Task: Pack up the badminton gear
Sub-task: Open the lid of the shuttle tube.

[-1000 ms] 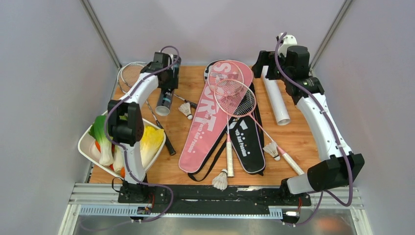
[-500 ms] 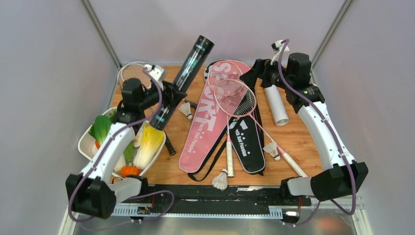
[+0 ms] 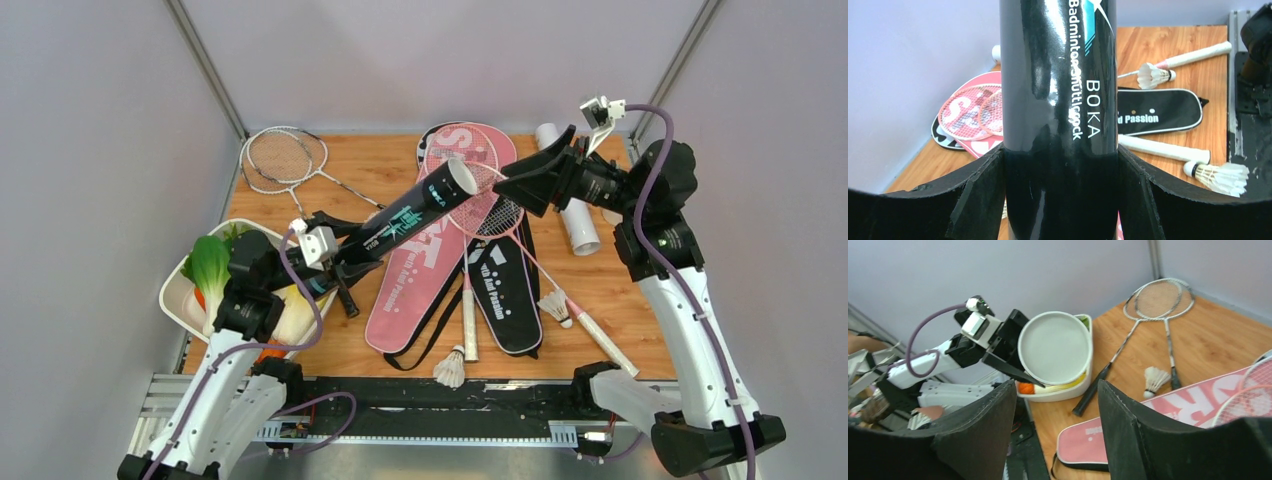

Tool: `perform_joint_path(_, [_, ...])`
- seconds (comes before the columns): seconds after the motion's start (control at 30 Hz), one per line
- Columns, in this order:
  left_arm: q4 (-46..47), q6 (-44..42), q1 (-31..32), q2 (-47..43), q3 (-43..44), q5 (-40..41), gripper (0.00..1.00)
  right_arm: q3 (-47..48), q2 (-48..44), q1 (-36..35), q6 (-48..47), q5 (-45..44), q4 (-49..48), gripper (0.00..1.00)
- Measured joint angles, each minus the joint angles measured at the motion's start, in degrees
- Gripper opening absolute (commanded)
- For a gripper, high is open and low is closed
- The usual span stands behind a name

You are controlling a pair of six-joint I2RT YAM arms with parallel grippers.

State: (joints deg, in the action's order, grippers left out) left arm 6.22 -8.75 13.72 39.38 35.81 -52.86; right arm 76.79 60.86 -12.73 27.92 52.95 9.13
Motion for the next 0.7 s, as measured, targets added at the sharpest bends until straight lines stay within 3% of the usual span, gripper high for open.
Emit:
perform_joint_path(0.2, [-4.98, -4.74, 0.2, -4.15, -3.21, -1.05, 0.2, -2.93, -1.09, -1.36, 3.06, 4.44, -0.09, 0.61])
perform_joint_path(0.43, [-5.2, -6.78, 2.05, -2.27, -3.93, -1.09, 0.2, -2.99, 2.62, -6.19, 4.44, 5.57, 0.0, 0.56])
perform_joint_path(0.5, [-5.27, -7.52, 2.82, -0.74, -3.72, -1.18, 0.2, -3.1, 3.58, -8.15, 4.39, 5.31, 0.07, 0.47])
perform_joint_path(0.7, [-6.21, -8.33, 4.2, 3.26, -3.43, -1.29, 0.18, -3.19, 4.44, -9.38, 2.38, 2.78, 1.81, 0.04])
